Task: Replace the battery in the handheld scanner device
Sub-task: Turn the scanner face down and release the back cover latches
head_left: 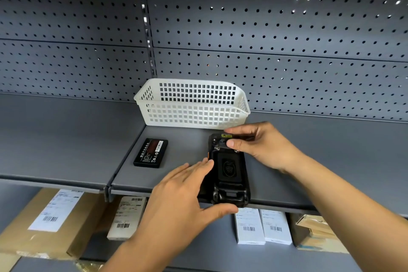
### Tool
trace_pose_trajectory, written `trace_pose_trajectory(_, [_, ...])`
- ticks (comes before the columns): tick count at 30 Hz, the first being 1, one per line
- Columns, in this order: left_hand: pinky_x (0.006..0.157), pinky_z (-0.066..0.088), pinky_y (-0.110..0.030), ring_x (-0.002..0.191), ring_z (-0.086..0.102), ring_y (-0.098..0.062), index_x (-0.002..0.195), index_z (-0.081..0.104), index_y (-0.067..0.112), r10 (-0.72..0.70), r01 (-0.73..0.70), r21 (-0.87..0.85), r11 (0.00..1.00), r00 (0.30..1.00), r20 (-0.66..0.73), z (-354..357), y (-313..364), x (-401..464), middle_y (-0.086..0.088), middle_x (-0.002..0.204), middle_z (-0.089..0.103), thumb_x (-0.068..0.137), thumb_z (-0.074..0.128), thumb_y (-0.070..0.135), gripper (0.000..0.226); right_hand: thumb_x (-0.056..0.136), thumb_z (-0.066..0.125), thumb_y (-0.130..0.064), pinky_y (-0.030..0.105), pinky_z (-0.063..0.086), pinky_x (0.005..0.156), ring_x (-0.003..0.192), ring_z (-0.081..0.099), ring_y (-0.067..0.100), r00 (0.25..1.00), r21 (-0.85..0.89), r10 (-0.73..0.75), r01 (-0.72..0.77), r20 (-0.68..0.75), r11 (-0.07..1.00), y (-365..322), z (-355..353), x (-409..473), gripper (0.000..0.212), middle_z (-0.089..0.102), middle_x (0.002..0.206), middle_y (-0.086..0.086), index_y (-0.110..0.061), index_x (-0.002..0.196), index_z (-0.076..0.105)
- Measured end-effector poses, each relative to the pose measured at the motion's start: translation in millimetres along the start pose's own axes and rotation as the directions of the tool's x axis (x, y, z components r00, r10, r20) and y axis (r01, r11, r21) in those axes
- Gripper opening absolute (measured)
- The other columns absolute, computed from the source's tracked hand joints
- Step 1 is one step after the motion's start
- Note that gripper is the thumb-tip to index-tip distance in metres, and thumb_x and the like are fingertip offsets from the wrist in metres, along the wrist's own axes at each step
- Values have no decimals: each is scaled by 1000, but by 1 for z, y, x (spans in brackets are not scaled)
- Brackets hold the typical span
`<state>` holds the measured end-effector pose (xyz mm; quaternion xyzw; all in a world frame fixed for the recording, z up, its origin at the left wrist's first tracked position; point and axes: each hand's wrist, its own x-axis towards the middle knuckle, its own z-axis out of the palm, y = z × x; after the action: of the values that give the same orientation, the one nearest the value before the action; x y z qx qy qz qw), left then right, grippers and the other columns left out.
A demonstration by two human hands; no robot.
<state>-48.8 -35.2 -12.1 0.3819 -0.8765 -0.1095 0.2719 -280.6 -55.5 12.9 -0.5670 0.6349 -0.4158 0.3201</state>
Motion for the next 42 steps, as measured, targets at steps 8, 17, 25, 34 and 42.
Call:
trace_pose_trajectory(8, [99,37,-22,120,59,-6,132,56,33,-9,9,-3,1000,997,79,-6,-3,2,20,132,60,67,29,93,93,82,74,-27,26,44,107,109,65,1,1000,-80,1,1,22,997,2,1,-2,37,72,117,-8,-24,118,69])
trace_pose_trajectory(17, [101,46,-25,110,61,1,123,65,34,22,-12,-134,991,997,71,-37,-16,73,14,119,70,85,69,44,39,82,73,-30,27,49,100,99,68,3,996,-256,-61,78,71,963,-4,-26,-19,35,75,108,-10,-30,117,69])
trace_pose_trajectory(25, [105,42,-25,113,61,0,104,77,31,66,-39,-151,988,983,172,-14,-33,90,16,123,69,85,72,36,20,83,71,-33,19,45,101,112,63,-1,974,-536,-220,210,47,818,-4,-18,-25,30,70,122,-13,-26,113,72])
trace_pose_trajectory(34, [85,53,-24,94,69,-7,100,76,25,196,-200,18,980,972,128,-6,-33,90,9,111,74,91,66,32,15,91,51,-44,36,56,74,90,71,17,942,-736,-328,275,76,618,-1,-10,-21,27,75,104,-11,-27,99,71])
trace_pose_trajectory(42, [72,57,-41,86,70,-21,94,72,19,287,-302,102,948,948,137,-7,-34,97,4,98,73,91,56,35,23,94,28,-58,37,56,67,89,71,20,911,-811,-389,327,136,484,10,-11,-14,49,73,99,-7,-27,99,65])
